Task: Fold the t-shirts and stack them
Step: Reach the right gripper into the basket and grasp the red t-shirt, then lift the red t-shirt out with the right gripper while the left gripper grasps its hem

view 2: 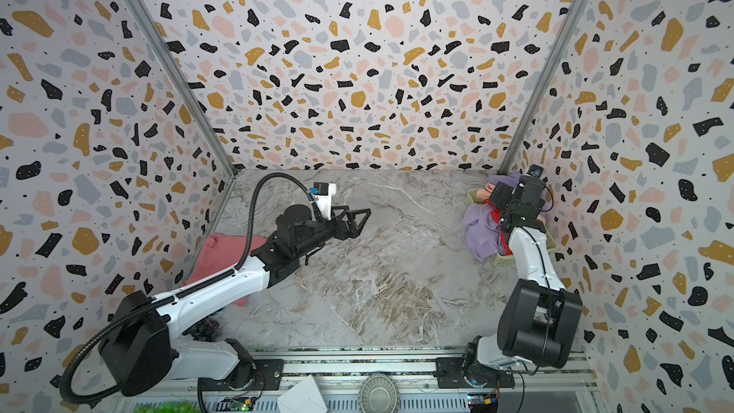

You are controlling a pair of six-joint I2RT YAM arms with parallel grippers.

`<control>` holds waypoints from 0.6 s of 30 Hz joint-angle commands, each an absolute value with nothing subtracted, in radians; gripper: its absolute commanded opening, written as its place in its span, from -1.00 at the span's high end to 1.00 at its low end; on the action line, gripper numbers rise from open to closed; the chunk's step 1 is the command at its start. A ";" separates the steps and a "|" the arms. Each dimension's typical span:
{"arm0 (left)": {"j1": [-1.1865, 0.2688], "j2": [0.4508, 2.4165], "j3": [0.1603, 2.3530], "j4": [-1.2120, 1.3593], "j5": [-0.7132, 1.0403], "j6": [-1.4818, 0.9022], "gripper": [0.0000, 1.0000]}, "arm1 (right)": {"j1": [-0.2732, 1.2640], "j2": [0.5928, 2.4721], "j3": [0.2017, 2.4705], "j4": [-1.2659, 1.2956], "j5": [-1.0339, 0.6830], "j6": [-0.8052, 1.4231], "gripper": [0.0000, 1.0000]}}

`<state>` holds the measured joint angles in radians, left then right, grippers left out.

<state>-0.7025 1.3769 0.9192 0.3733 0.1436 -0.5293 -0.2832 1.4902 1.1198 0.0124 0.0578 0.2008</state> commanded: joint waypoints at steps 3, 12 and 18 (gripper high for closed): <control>-0.750 1.427 0.991 0.331 0.153 -0.420 -1.00 | -0.288 1.561 1.168 -0.012 0.005 0.109 -0.87; -0.756 1.466 0.985 0.342 0.171 -0.428 -0.99 | -0.288 1.685 1.218 0.002 0.029 0.084 0.09; -0.755 1.458 0.983 0.337 0.173 -0.431 -0.99 | -0.287 1.567 1.199 0.050 0.018 0.109 0.93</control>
